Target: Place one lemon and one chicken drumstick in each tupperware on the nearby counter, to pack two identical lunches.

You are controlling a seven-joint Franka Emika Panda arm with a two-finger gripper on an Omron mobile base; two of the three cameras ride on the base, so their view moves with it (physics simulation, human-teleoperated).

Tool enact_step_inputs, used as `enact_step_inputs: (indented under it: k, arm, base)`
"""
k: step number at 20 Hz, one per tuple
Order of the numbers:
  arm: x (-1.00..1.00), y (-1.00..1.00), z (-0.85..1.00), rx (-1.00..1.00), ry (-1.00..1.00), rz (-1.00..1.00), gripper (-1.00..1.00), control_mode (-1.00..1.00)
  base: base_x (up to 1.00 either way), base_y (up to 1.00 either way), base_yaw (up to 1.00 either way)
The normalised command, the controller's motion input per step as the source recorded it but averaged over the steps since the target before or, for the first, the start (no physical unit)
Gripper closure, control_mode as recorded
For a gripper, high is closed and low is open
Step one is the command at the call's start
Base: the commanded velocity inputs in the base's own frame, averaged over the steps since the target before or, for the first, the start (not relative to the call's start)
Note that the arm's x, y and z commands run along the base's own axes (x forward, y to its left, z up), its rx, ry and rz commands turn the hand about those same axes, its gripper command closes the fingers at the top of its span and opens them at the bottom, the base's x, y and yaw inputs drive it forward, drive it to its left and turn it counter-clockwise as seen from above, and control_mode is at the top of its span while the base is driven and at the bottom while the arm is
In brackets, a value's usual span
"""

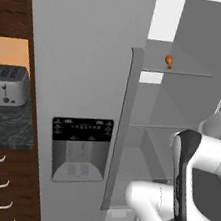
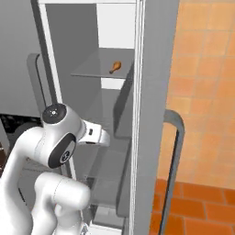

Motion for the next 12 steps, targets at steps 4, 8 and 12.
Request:
enact_step_inputs:
  k: [4,8,12]
  arm:
    - [0.00,0.00,0.00,0.00,0.00,0.00,-1.00,1.00]
    - [0.00,0.00,0.00,0.00,0.00,0.00,-1.00,1.00]
    - [0.00,0.00,0.00,0.00,0.00,0.00,-1.00,1.00]
  base:
    - [0.28,-0.44,0.00]
    - [0.36,0.06,0.00]
    - [0.32,0.15,0.00]
